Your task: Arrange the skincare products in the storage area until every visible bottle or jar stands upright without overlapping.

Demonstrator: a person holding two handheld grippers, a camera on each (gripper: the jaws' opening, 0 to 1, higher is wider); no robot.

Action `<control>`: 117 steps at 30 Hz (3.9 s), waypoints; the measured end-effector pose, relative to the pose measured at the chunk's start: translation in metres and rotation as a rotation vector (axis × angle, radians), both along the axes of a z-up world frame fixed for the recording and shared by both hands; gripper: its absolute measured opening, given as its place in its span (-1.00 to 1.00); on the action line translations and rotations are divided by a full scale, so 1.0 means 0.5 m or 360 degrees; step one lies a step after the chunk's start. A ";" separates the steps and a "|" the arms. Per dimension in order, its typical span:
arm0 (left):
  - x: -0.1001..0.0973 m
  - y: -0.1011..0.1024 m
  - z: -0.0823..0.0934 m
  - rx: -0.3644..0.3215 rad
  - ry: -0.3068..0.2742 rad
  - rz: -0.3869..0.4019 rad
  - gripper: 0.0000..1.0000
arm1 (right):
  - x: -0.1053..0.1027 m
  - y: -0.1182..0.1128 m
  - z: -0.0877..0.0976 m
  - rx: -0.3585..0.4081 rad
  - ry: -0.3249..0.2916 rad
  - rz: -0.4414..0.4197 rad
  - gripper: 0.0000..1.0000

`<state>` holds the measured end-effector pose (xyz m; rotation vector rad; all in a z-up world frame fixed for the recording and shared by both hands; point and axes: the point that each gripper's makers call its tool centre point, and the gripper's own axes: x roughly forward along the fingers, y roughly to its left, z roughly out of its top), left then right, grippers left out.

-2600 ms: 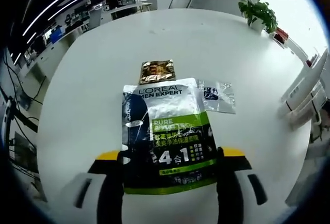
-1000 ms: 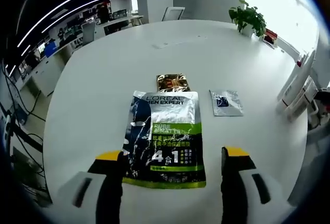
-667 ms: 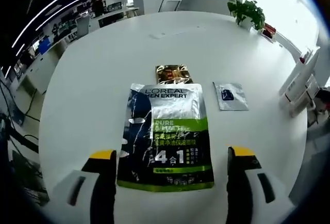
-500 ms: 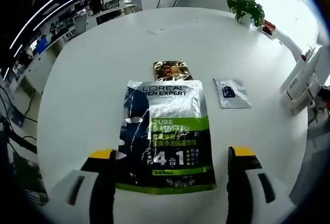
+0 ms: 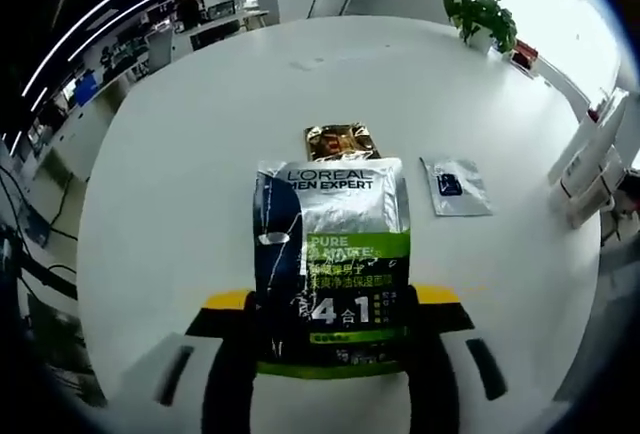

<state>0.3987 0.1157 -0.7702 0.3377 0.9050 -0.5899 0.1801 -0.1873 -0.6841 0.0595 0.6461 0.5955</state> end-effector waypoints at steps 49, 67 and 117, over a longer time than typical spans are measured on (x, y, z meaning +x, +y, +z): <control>-0.121 -0.087 0.171 -0.0423 -0.0257 0.0087 -0.80 | 0.001 0.005 0.056 0.0114 -0.0150 0.0006 0.99; -0.251 -0.182 0.339 -0.0738 -0.0419 -0.0002 -0.81 | 0.011 0.074 0.158 0.0317 -0.0300 0.0122 0.67; -0.458 -0.325 0.429 -0.0961 -0.0561 -0.0127 -0.62 | 0.077 0.258 0.314 0.1195 -0.0200 0.0078 -0.85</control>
